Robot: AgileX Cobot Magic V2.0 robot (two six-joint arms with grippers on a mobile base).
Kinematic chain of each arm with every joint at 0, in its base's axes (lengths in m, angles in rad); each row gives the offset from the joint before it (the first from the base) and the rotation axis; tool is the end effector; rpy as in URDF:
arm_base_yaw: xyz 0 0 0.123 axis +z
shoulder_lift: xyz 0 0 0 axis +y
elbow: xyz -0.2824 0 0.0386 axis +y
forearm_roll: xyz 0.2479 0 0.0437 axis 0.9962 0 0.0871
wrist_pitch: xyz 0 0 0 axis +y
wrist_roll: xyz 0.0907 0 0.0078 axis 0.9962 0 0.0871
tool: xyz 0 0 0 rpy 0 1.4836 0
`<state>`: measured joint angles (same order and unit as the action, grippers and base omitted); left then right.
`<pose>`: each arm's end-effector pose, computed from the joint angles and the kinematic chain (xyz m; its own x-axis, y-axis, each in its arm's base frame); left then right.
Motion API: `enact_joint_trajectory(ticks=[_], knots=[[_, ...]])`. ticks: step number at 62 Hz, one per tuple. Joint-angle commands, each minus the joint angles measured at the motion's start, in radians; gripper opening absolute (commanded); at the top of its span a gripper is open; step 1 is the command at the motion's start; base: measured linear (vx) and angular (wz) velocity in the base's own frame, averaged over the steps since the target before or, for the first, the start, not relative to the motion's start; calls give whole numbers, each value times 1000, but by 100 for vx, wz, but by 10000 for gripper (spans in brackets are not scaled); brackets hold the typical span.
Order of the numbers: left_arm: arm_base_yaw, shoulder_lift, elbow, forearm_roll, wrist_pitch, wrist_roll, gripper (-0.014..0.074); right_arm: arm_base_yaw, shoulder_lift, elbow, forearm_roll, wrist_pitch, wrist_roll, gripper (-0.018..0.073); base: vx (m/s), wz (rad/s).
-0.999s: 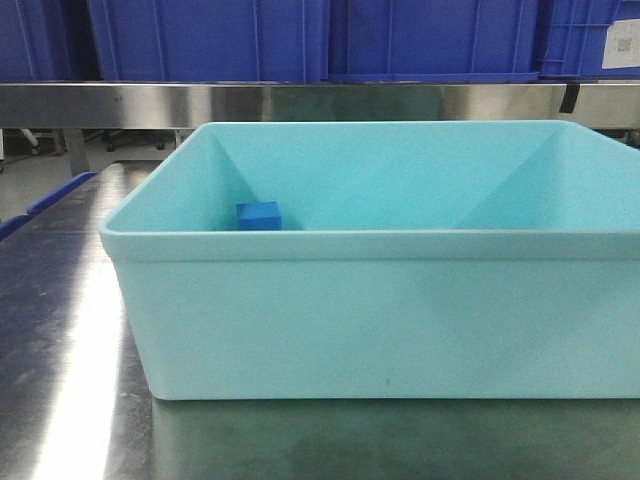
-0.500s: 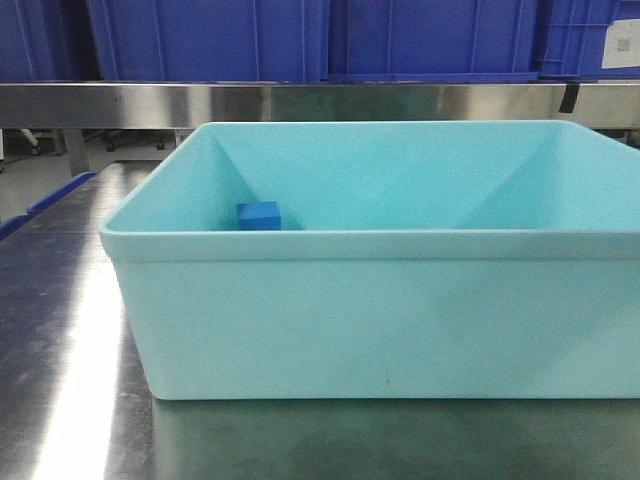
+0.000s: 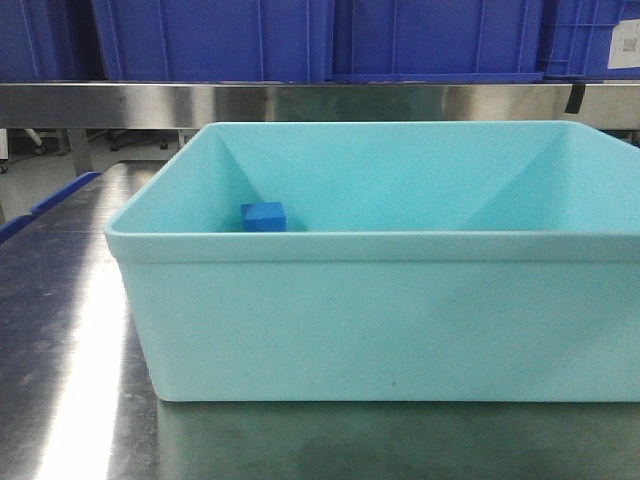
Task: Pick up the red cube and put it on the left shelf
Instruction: 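Lift the red block out of the tub with the right gripper, then turn the base away from the table holding the red block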
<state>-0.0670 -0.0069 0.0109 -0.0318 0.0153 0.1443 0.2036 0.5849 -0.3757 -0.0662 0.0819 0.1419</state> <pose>0.0561 -0.0038 0.2084 0.0748 0.1075 -0.9914 0.0594 0.9919 0.1120 0.1240 0.0251 0.2838 -0.2125 0.0336 -0.9766 -0.1814 0.9807 0.0732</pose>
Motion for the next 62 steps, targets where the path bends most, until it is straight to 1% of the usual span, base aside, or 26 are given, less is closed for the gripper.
enact_joint_trajectory(ticks=[1,45,62], knots=[[-1,8,22,-10,-81,1,106,-5,-1,-32,-7,-96,-3,58,0,0],[-1,8,22,-10,-81,1,106,-5,-1,-32,-7,-96,-3,58,0,0],[-1,8,22,-10,-81,1,106,-5,-1,-32,-7,-96,-3,58,-1,18]])
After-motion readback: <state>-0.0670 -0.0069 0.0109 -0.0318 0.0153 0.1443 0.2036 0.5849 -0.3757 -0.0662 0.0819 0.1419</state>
